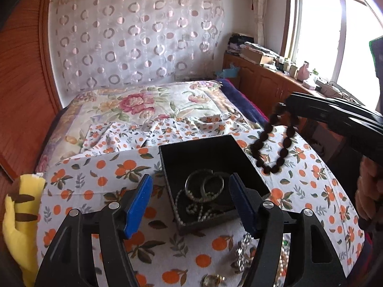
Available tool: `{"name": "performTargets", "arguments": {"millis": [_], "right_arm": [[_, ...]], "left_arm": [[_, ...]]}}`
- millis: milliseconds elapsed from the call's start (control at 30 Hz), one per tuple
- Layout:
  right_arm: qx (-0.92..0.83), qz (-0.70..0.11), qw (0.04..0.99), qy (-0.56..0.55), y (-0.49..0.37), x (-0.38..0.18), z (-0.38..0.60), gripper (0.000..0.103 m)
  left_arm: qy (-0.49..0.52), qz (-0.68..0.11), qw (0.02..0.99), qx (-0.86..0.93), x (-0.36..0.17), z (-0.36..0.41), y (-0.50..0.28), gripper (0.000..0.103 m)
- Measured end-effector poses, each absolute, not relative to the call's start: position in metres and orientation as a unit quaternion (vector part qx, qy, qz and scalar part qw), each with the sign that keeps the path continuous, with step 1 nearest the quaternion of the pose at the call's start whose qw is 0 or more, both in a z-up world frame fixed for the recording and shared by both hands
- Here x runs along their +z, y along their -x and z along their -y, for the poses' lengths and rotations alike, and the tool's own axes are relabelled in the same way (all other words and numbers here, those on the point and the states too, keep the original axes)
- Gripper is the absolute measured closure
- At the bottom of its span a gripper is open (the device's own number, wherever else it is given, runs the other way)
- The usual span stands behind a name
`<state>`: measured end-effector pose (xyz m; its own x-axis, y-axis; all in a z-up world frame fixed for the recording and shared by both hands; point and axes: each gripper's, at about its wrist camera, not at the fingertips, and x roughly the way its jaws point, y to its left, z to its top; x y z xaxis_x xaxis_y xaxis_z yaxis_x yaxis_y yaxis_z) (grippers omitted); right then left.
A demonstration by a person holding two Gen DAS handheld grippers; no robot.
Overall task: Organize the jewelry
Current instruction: 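Lower the wooden bead bracelet into the black box and open the right tool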
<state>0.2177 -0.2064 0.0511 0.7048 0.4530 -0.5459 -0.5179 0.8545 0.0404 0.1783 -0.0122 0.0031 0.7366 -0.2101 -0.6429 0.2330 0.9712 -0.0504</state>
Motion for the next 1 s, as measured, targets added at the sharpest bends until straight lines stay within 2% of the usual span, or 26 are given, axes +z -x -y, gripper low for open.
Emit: {"name": "performTargets", "arguments": {"millis": [900,933,967,1000], "right_arm": [[0.251,-0.329,0.907,0.082,-0.207,0.003,0.189,0.087],[0.251,-0.329,0.907,0.080,-0.205,0.003,0.190,0.085],[0.252,-0.328,0.907,0.077,-0.202,0.003,0.193,0.079],[0.253,-0.327,0.908,0.074,-0.200,0.003,0.194,0.066]], "left_arm": [[-0.013,-0.333,0.934,-0.125,-0.016,-0.007,-0.105,0.038],[-0.013,-0.334,0.934,-0.124,-0.017,-0.007,-0.104,0.038],[-0.014,-0.335,0.934,-0.124,-0.018,-0.007,-0.103,0.038],[-0.014,-0.335,0.934,-0.123,-0.018,-0.008,-0.103,0.038]]}}
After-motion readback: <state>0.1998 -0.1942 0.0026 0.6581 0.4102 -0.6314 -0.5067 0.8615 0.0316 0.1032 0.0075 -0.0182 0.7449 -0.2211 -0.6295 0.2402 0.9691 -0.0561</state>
